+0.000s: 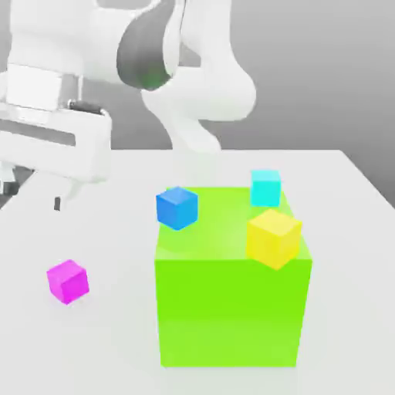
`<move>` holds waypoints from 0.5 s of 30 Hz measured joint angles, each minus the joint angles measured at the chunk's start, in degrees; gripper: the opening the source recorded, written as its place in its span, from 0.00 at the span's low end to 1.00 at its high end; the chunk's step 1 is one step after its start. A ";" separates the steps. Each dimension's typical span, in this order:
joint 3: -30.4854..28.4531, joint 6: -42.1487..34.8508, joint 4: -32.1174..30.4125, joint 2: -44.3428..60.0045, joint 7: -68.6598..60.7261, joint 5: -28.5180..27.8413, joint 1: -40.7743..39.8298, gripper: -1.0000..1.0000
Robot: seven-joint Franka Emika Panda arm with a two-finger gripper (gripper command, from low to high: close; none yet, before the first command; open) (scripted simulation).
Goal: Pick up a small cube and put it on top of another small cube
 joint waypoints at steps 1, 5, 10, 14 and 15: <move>-1.13 1.27 -1.23 1.87 -0.38 0.34 -0.77 0.50; -5.17 6.44 -6.21 9.48 -3.94 4.59 -4.07 0.50; -0.83 13.99 -7.44 19.82 -12.69 16.57 -8.77 0.50; 7.00 20.33 -5.98 27.69 -17.68 23.10 -14.90 0.00; 7.00 20.33 -5.98 27.69 -17.68 23.10 -14.90 0.00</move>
